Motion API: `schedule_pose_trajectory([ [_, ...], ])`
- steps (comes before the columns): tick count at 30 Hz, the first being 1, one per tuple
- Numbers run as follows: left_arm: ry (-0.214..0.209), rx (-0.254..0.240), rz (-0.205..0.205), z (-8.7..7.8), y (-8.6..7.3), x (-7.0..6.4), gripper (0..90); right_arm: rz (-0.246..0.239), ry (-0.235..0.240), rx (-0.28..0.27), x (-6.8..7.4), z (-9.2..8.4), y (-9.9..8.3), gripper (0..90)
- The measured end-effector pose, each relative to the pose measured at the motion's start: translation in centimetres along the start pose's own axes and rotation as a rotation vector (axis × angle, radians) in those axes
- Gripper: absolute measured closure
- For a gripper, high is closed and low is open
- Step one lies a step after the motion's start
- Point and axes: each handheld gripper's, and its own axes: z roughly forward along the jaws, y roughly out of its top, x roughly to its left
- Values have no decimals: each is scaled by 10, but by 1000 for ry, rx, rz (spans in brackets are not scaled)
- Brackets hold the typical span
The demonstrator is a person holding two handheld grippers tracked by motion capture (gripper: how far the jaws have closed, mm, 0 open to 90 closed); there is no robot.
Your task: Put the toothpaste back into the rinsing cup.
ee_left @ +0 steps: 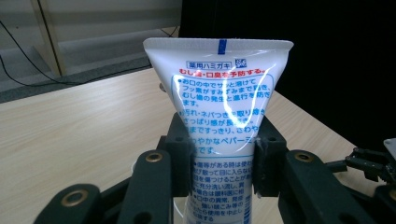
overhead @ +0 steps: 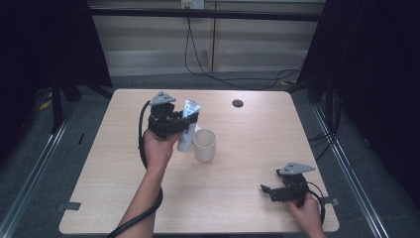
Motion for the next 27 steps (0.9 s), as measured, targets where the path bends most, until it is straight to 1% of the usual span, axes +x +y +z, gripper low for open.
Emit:
schedule_pose_trajectory([
  [4, 0, -7, -5, 3, 0, -1, 660, 0, 0, 0, 0, 0, 0, 131],
  [13, 1, -22, 5, 10, 6, -6, 659, 0, 0, 0, 0, 0, 0, 131],
  [18, 2, -37, 8, 18, 7, -10, 658, 0, 0, 0, 0, 0, 0, 131],
  [21, 4, -30, 10, 21, 7, -10, 658, -1, 0, 0, 0, 0, 0, 131],
  [27, 11, -38, 8, 27, 6, -11, 656, -1, 0, 0, 0, 0, 0, 131],
])
